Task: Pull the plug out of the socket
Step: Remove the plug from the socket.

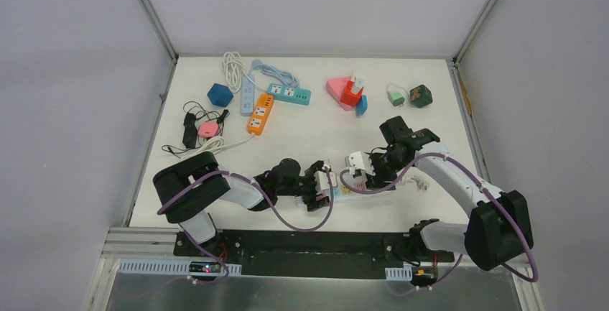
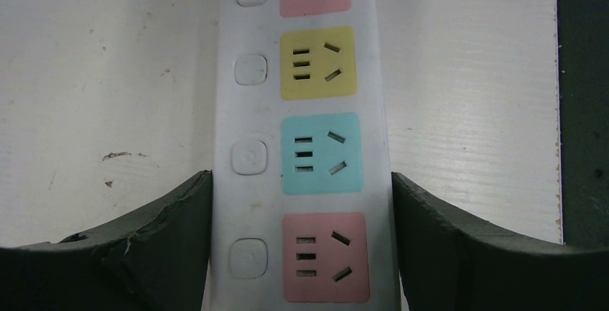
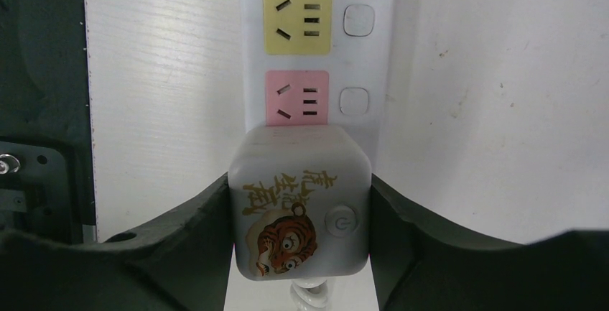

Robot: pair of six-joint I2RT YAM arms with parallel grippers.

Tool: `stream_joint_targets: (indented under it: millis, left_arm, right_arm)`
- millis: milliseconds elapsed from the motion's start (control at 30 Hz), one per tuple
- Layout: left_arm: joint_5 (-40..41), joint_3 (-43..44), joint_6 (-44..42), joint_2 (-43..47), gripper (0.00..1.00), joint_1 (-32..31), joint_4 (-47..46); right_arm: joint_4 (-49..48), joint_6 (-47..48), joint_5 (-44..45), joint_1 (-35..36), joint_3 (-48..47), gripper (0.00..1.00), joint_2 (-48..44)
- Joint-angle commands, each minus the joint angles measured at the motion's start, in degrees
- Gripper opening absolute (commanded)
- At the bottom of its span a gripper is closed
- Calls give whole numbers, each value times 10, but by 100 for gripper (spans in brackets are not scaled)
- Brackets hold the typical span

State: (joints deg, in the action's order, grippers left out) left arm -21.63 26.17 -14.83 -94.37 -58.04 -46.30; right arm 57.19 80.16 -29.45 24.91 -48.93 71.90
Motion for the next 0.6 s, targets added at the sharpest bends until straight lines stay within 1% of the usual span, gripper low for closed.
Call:
stream_joint_targets:
  millis: [0,100,367,467,567]
  left_arm:
    - [9,15,23,-27,0,6,13]
    - [7,18,23,-31,0,5,15]
    - [8,18,18,-31,0,5,23]
    - [8,16,18,-28,0,5,22]
    - [8,15,18,-26,0,5,22]
  right_arm:
    - [7,-24,-141,41,-31,0,9]
    - [13,-30,-152,28,-36,0,5]
    - [39,-19,-188,-52,-39,0,-18]
    - [43,-7,-187,-62,-32,0,-22]
    - [43,7,-187,-56,-23,0,-24]
